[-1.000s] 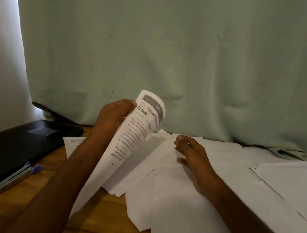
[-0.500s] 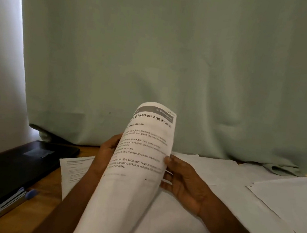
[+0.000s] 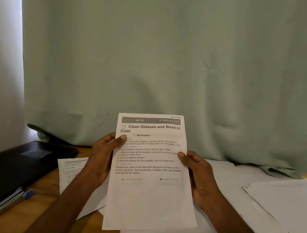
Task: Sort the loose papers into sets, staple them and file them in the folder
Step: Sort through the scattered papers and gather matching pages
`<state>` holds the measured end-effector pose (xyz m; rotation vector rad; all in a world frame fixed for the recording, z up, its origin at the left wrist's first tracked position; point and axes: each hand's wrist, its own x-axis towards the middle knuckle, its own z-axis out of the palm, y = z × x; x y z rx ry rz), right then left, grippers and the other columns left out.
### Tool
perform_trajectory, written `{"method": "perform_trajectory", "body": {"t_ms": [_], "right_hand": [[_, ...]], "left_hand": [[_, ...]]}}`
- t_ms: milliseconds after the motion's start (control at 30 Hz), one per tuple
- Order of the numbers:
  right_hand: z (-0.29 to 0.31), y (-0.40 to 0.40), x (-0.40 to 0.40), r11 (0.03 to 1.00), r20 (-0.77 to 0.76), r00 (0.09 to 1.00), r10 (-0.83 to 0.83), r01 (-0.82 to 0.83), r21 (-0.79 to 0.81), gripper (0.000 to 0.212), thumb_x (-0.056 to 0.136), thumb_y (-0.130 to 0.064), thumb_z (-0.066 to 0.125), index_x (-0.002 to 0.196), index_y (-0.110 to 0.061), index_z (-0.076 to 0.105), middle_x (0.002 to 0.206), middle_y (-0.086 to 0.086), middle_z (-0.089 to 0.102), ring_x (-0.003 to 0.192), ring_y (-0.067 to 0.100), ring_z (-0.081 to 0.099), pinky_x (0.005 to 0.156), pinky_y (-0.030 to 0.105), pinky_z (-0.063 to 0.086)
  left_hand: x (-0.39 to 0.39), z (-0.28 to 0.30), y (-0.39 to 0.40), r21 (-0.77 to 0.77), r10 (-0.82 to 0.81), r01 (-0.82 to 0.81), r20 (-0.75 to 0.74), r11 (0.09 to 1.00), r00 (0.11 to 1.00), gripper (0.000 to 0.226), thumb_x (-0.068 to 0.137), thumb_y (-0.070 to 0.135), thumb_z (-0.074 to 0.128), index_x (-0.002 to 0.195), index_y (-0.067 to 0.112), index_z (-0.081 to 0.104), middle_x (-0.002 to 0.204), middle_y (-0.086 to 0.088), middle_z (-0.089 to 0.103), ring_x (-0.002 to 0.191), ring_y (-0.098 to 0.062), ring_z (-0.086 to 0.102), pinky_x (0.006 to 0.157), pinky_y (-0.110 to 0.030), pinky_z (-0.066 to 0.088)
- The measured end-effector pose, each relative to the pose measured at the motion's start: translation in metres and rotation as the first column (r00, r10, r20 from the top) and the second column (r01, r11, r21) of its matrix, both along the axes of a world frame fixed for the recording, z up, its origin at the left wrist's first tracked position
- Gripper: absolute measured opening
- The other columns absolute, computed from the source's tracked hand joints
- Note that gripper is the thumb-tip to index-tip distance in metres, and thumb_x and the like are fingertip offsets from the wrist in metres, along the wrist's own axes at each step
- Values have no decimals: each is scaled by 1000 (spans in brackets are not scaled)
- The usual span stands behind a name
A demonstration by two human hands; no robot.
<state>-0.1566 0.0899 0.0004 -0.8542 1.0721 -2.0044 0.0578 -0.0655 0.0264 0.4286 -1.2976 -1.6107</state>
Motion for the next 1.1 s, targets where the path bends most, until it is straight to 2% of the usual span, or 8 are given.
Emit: {"method": "perform_trajectory", "body": {"t_ms": [233,333,500,667,733,833,900,1100], "right_hand": [[-10,-7,11,978,-220,973,-67,108,176,19,99,-28,66,100,-14,79,92,12,78,76,25,75,63,33,58],[-21,-11,17,940,-455,877,-158,275,203,18,97,-7,61,93,-14,77,84,12,76,66,16,70,56,24,50],[-35,-14,19,812,-921,370,-123,572,121,27,96,-12,55,104,-29,75,101,-14,75,99,10,68,91,34,54],[-40,-16,21,848,-988,126,84,511,137,26,99,-21,55,118,-30,72,124,-16,70,117,11,62,102,32,46],[-41,-16,22,842,-988,56,144,518,152,24,100,-25,54,116,-31,71,124,-15,69,117,12,62,100,34,47],[-41,-16,22,834,-985,35,167,527,160,23,100,-26,55,115,-31,71,124,-16,68,116,12,62,100,36,47],[-41,-16,21,832,-985,32,169,532,160,24,99,-24,55,115,-33,71,125,-17,67,117,10,61,100,36,47],[-43,-19,13,817,-976,178,124,540,202,32,97,-7,57,111,-30,75,118,-9,72,106,12,65,96,25,50]], "left_hand": [[19,-3,-29,4,319,-325,168,946,933,16,92,8,75,106,1,71,102,-19,77,81,-28,74,69,-33,60],[48,-12,-55,-154,631,-623,355,767,689,16,96,2,66,111,-2,70,111,-24,72,91,-33,69,84,-40,56],[90,-24,-63,-430,774,-717,586,548,240,5,97,13,65,97,9,62,110,-23,68,85,-37,66,78,-49,56],[75,-26,-51,-733,791,-503,594,458,-146,82,80,22,82,145,1,35,146,-34,39,135,-53,37,109,-65,35],[56,-25,-37,-814,860,-379,503,441,-81,68,84,21,78,139,4,43,139,-30,48,129,-49,44,105,-60,40],[20,-32,-6,-832,822,-168,452,529,346,37,93,30,73,125,13,65,127,-10,66,119,-29,58,101,-42,47],[-4,-43,17,-843,729,-2,465,538,503,32,94,42,70,119,22,70,125,4,68,117,-17,59,101,-36,46],[-41,-68,29,-713,642,350,700,607,312,70,87,77,57,140,32,56,147,8,55,134,-16,50,111,-38,37]]}}
